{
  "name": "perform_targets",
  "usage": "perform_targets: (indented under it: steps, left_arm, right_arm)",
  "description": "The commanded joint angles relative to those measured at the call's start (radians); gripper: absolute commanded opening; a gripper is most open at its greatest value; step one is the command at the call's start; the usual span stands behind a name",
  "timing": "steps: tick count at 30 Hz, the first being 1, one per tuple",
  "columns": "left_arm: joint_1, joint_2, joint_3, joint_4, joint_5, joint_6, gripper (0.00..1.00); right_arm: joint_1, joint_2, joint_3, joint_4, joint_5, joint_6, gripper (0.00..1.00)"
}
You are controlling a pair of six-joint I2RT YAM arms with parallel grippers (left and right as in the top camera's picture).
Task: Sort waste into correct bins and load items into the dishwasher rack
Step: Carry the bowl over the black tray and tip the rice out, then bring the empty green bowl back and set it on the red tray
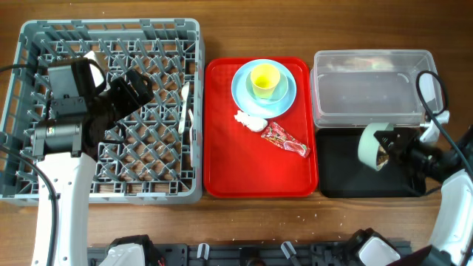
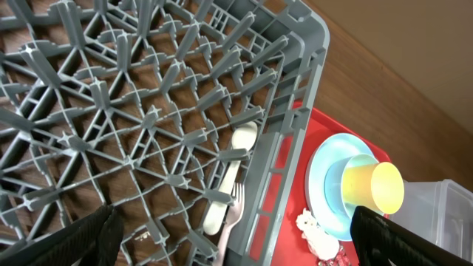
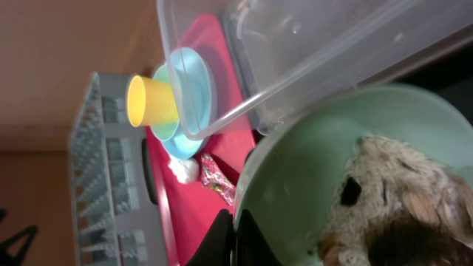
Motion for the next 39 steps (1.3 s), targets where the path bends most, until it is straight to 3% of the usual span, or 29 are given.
perform_targets:
  steps: [1,6,10,16,22,32,34,36,38,39]
  left_arm:
    - [0.003,-0.005,0.013,0.001,0.005,-0.014,1.0]
    - [0.003,-0.005,0.013,0.001,0.005,-0.013,1.0]
    - [0.003,-0.005,0.013,0.001,0.005,-0.013,1.0]
    - [0.003,-0.005,0.013,0.001,0.005,-0.014,1.0]
    - [0.003,-0.005,0.013,0.001,0.005,-0.014,1.0]
    - [0.003,-0.005,0.013,0.001,0.005,-0.014,1.0]
    - [0.003,-0.005,0.013,0.001,0.005,-0.014,1.0]
    - [0.003,-0.005,0.013,0.001,0.005,-0.014,1.0]
    - [0.003,-0.005,0.013,0.001,0.005,-0.014,1.0]
    - [0.003,-0.005,0.013,0.001,0.005,-0.014,1.0]
  right_arm:
    - [-0.065,0.032,-0.101,0.078,-0.237,-0.024,0.04]
    - [-0.106,0.05,-0.137,0.113,-0.31,-0.077,0.04]
    - [-0.138,0.05,-0.137,0.187,-0.507,-0.042,0.04]
    - [-0.238,0.05,-0.144,0.164,-0.501,-0.021,0.04]
    - [-0.261,0.05,-0.144,0.164,-0.663,0.012,0.04]
    - [-0.261,0.05,-0.144,0.08,-0.713,0.031,0.04]
    - [-0.261,0.05,-0.144,0.129,-0.678,0.06,0.04]
    - [-0.261,0.05,-0.144,0.059,-0.715,0.08,0.04]
    - [-0.261,0.05,-0.144,0.119,-0.713,0.087,0.04]
    - [-0.261,0.05,-0.144,0.049,-0.714,0.089,0.04]
